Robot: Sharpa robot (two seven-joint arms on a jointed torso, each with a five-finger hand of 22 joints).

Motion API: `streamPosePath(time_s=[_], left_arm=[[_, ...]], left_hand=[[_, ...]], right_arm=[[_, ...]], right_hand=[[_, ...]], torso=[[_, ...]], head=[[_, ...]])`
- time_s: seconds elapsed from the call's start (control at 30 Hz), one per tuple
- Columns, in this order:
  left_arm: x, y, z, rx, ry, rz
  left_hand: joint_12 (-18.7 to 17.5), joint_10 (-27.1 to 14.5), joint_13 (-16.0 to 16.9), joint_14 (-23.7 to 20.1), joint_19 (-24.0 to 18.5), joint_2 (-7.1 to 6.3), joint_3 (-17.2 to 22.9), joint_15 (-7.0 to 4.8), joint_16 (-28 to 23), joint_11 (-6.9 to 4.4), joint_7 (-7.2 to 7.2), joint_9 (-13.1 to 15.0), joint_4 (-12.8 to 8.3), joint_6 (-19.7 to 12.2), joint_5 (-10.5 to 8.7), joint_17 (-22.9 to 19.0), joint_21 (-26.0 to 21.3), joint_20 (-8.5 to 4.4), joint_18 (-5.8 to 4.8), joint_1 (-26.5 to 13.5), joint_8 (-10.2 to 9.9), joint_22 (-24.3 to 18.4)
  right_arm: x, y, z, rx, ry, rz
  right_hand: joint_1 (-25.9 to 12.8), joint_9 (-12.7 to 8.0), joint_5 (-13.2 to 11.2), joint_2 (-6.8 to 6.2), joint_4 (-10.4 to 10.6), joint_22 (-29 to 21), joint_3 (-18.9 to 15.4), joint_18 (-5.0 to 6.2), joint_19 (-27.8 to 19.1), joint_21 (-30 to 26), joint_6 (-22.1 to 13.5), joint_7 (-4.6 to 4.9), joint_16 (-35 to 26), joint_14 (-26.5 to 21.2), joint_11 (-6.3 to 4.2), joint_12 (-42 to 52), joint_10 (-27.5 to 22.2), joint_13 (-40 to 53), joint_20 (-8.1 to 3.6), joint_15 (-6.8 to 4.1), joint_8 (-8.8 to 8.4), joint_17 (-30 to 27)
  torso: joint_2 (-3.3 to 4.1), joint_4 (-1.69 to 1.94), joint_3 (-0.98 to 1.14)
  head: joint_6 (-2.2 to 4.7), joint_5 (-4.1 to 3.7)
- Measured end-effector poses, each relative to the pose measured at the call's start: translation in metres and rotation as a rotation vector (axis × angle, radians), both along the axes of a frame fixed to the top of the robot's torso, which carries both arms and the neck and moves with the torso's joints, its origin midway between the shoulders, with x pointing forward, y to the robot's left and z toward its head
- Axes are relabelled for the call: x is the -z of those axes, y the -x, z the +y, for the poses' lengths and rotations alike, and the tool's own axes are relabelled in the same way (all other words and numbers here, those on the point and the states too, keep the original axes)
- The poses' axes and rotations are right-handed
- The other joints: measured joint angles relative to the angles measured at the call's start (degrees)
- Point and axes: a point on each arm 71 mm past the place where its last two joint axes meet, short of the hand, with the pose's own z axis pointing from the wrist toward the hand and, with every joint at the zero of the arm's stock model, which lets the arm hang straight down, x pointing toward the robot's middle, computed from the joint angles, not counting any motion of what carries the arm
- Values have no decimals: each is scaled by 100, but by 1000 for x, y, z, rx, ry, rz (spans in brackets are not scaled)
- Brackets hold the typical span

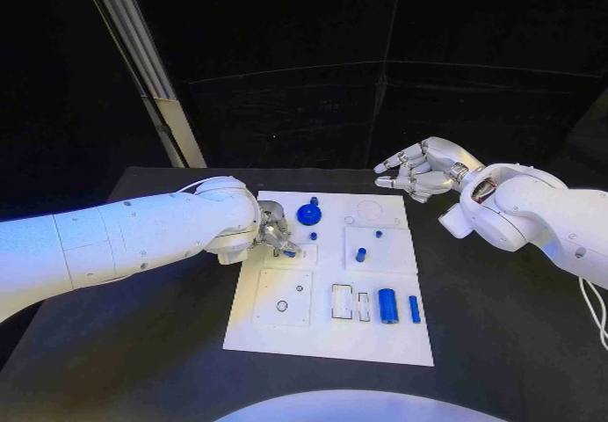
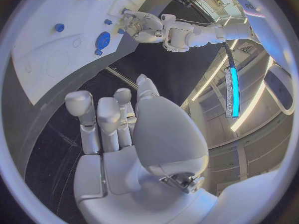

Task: Assemble the parts on the task board

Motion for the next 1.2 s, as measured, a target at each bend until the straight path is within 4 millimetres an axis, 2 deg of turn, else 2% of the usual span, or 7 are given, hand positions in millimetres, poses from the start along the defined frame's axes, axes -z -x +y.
streamPosePath(time_s=[0.2,0.37,0.47,0.6,0.7,1.17,1.2], left_arm=[[0,-1,0,0,-1,2],[0,-1,-1,1,-3,3],[1,-2,-1,1,-4,4],[2,-3,-1,1,-9,8],[3,-3,-2,3,-11,12],[4,-4,-3,5,-16,20],[4,-5,-3,5,-17,20]], left_hand=[[27,10,9,0,0,-6,99,0,0,-10,-20,-2,-106,21,-1,0,0,0,0,-146,0,0],[67,21,54,21,19,-24,309,-21,0,-21,-67,-32,-440,95,-2,0,0,-19,0,-435,0,15],[90,50,83,21,19,-22,349,-21,0,-11,-57,-53,-517,147,-3,0,0,-19,0,-615,2,31],[149,71,134,21,35,36,111,-21,0,-31,-60,-84,-305,210,4,0,0,-35,0,-855,20,62],[178,71,160,0,35,15,16,-42,0,-31,-70,-105,-210,219,5,0,0,-35,0,-937,20,75],[229,112,231,0,54,-21,-236,-42,0,-29,-88,-149,39,279,4,0,22,-54,0,-1079,1,121],[229,112,231,0,54,-35,-285,-42,0,-29,-69,-158,54,299,4,0,24,-54,0,-1093,0,124]], right_arm=[[1,-1,0,-1,1,3],[1,-2,0,0,3,5],[1,-2,0,-1,2,5],[1,-2,1,-2,3,6],[1,-2,1,-3,3,6],[1,-1,3,-9,1,7],[1,-1,3,-9,1,7]], right_hand=[[0,0,0,0,0,-9,0,0,0,-23,0,0,0,0,0,0,0,-3,0,0,0,0],[0,0,1,0,0,-9,0,0,0,-23,0,0,0,0,0,0,0,-5,0,0,0,0],[0,0,22,0,14,-9,-14,0,0,-23,0,0,0,0,0,0,0,-12,0,0,0,0],[0,0,22,0,14,-17,-14,0,-9,-23,0,0,0,0,0,0,0,-11,-9,0,0,0],[0,0,22,0,14,-18,-14,0,-20,-23,0,0,0,0,0,0,0,-11,-20,0,0,0],[-31,0,22,30,29,-30,-29,0,-20,-36,-21,21,0,0,0,0,0,-20,-20,0,0,4],[-30,0,22,30,29,-30,-29,57,-20,-47,-21,21,0,0,0,0,0,-20,-20,0,0,2]], torso=[[0,-1,1],[3,-1,3],[3,-3,3],[6,-6,3],[6,-7,4],[4,-5,2],[4,-5,2]], head=[[0,3],[1,-5],[-1,-5],[-8,-7],[-12,-14],[-25,-35],[-27,-35]])
